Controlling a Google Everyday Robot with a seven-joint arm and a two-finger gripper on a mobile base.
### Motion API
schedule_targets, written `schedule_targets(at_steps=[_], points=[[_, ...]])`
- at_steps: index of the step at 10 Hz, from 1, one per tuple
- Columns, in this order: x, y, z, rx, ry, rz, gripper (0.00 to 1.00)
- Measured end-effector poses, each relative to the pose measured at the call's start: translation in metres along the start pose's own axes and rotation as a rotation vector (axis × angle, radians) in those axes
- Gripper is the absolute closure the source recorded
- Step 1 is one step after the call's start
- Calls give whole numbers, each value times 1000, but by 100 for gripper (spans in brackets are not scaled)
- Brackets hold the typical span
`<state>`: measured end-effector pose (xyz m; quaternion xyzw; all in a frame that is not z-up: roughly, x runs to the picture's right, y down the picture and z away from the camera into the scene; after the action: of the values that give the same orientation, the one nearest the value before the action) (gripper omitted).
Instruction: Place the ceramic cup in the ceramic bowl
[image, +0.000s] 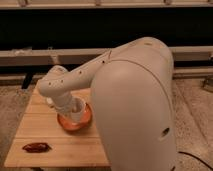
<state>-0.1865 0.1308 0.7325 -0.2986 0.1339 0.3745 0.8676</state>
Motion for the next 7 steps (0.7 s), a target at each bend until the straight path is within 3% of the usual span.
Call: schedule_targets(at_steps=[2,7], points=[[-2,4,3,-5,-1,-11,16],[-4,3,8,-12,-1,-25,16]])
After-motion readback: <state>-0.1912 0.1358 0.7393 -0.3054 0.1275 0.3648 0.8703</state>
